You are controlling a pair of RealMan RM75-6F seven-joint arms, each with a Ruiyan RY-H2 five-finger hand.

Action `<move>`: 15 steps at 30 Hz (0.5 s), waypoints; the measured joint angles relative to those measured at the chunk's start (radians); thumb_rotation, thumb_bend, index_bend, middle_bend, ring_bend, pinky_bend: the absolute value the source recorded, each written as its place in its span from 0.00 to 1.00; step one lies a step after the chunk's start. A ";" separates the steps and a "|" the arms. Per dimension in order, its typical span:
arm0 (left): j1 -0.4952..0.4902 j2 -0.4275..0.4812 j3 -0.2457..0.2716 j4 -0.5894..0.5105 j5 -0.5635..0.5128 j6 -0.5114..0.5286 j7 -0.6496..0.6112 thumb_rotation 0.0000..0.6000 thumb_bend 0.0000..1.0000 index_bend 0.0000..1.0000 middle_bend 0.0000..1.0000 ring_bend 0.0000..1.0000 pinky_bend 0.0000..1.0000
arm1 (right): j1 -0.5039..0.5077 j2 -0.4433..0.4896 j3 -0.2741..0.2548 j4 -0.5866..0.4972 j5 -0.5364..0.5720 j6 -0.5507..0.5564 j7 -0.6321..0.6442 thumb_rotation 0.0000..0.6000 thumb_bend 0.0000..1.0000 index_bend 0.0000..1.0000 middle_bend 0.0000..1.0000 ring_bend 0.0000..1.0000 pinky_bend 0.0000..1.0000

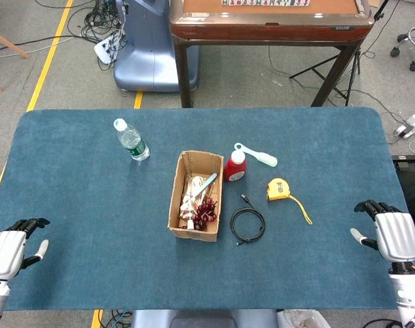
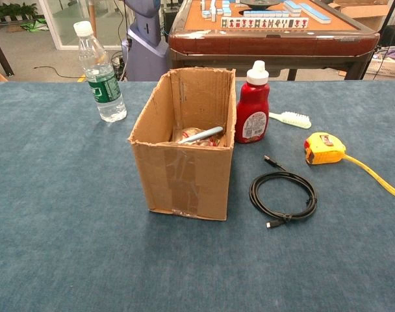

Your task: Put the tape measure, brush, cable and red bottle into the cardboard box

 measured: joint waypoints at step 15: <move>0.010 0.015 0.008 -0.031 0.002 0.006 0.019 1.00 0.35 0.33 0.41 0.35 0.55 | 0.168 0.011 0.083 -0.027 0.123 -0.253 -0.136 1.00 0.00 0.28 0.28 0.24 0.43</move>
